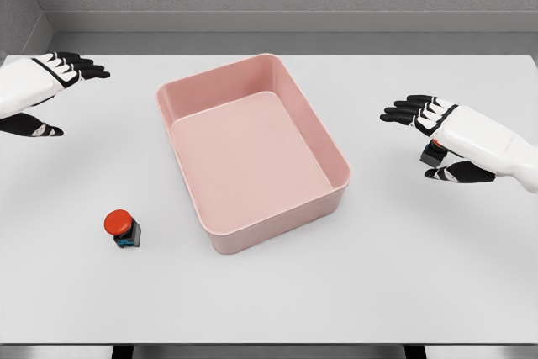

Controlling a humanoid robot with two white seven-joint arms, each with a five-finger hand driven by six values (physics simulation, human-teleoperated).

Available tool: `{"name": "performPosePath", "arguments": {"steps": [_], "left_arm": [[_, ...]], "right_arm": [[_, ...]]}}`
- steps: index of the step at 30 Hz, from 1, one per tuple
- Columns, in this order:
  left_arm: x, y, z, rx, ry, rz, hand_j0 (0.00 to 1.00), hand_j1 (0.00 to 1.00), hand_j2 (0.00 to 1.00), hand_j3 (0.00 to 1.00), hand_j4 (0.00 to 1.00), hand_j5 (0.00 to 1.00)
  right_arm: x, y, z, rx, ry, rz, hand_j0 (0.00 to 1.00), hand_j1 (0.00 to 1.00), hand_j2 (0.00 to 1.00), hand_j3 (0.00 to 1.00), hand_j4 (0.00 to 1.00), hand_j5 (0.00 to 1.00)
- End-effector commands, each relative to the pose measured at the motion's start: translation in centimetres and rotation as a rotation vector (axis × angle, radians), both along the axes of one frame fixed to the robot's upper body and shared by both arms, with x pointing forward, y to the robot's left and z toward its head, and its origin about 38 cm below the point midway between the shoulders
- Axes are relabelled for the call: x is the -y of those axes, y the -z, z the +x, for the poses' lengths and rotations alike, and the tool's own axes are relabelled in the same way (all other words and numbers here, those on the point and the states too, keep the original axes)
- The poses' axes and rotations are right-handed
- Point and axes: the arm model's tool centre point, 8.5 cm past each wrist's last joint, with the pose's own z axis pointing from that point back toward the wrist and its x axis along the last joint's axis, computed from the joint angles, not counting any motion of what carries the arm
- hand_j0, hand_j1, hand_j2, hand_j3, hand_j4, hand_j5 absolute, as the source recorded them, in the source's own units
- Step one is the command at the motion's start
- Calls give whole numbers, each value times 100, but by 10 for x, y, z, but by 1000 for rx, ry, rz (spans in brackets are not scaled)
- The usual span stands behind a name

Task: Put the industrial switch in the basket with both arms

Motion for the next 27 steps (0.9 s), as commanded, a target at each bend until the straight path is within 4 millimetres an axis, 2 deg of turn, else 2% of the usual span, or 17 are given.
{"name": "performPosePath", "arguments": {"steps": [1, 3, 4, 6, 7, 10, 15, 19, 22, 23, 27], "left_arm": [[0, -2, 0, 0, 1, -5, 100, 100, 100, 100, 100, 100], [0, -4, -3, -1, 8, 10, 100, 100, 100, 100, 100, 100], [8, 3, -13, -18, 39, 18, 100, 100, 100, 100, 100, 100], [15, 6, -19, -29, 66, 22, 100, 100, 100, 100, 100, 100], [15, 10, -27, -48, 76, 41, 100, 100, 100, 100, 100, 100], [12, 12, -41, -78, 95, 92, 100, 100, 100, 100, 100, 100], [8, 7, -61, -115, 134, 196, 100, 100, 100, 100, 100, 100], [12, 8, -68, -125, 162, 237, 100, 100, 100, 100, 100, 100], [22, 15, -75, -149, 201, 238, 100, 100, 100, 100, 100, 100], [22, 19, -79, -170, 209, 250, 100, 100, 100, 100, 100, 100], [24, 24, -83, -191, 221, 260, 100, 100, 100, 100, 100, 100]], "right_arm": [[0, -1, 0, -2, 1, 6, 100, 100, 100, 100, 100, 100], [1, 0, 0, -4, 3, 9, 100, 100, 100, 100, 100, 100], [2, -2, 0, -2, 3, 19, 100, 100, 100, 100, 100, 100], [4, -1, 0, -3, 12, 16, 100, 100, 100, 100, 100, 100], [5, -1, 1, -5, 17, 6, 100, 100, 100, 100, 100, 100], [20, 8, 16, -90, 210, -104, 100, 100, 100, 100, 100, 100], [30, 13, 24, -197, 285, -197, 100, 100, 100, 100, 100, 100], [28, 9, 33, -249, 308, -246, 100, 100, 100, 100, 100, 100], [19, 11, 40, -293, 284, -285, 100, 100, 100, 100, 100, 100], [6, 17, 50, -341, 276, -300, 100, 100, 100, 100, 100, 100], [1, 28, 50, -423, 276, -345, 100, 100, 100, 100, 100, 100]]}}
